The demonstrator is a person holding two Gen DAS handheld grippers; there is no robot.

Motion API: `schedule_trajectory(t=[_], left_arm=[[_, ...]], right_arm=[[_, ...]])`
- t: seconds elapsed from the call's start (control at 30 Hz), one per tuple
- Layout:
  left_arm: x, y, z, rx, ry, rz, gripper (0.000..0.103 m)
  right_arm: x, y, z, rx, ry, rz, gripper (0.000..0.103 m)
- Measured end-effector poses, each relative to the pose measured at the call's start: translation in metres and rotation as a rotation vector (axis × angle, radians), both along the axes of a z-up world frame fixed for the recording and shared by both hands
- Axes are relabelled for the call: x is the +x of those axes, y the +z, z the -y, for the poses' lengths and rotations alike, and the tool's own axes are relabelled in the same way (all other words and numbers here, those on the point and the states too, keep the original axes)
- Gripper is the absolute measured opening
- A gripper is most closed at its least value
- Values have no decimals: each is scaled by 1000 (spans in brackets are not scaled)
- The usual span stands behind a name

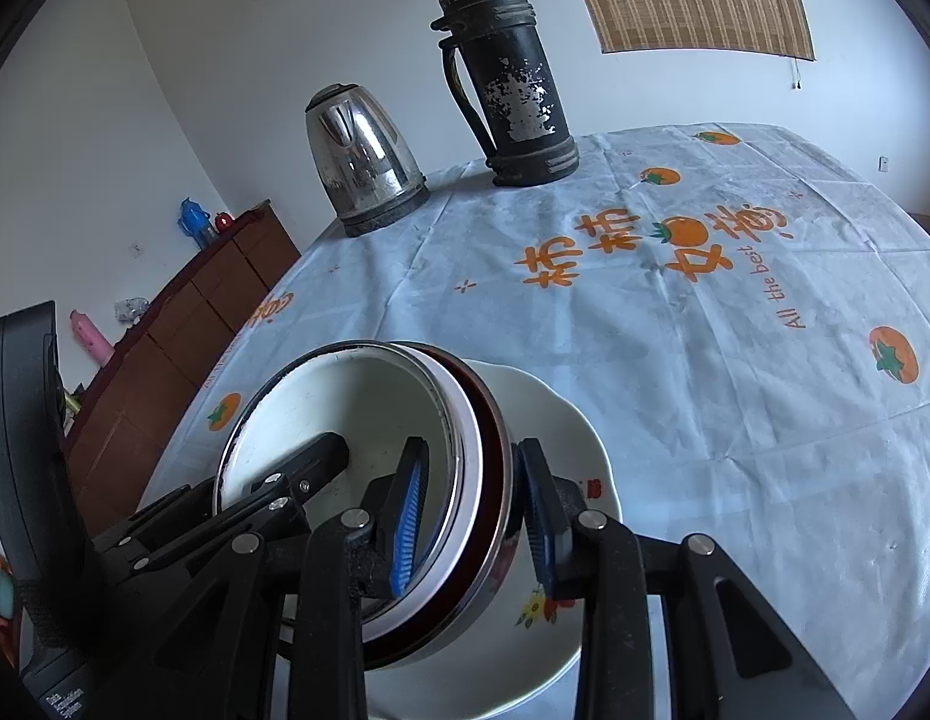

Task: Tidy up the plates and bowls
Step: 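Lower the nested bowls onto the red-flower plates with both grippers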

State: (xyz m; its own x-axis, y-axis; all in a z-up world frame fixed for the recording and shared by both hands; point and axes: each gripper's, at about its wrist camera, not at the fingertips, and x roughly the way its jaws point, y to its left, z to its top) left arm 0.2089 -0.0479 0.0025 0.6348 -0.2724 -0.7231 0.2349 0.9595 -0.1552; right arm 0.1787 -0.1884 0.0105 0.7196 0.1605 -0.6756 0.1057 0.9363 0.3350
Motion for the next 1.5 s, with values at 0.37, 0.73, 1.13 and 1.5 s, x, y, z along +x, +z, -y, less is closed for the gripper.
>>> schedule_trajectory(t=[0.37, 0.73, 1.13, 1.5], left_arm=[[-13, 28, 7, 9, -12, 56, 30], [-1, 35, 1, 56, 7, 44, 32], [11, 2, 16, 109, -60, -44, 34], [11, -4, 16, 78, -64, -31, 37]], right_arm=[[-17, 30, 7, -11, -15, 36, 33], [-3, 39, 6, 68, 4, 1, 33], [0, -7, 15, 157, -58, -133, 33], [-6, -9, 14, 116, -57, -78, 33]])
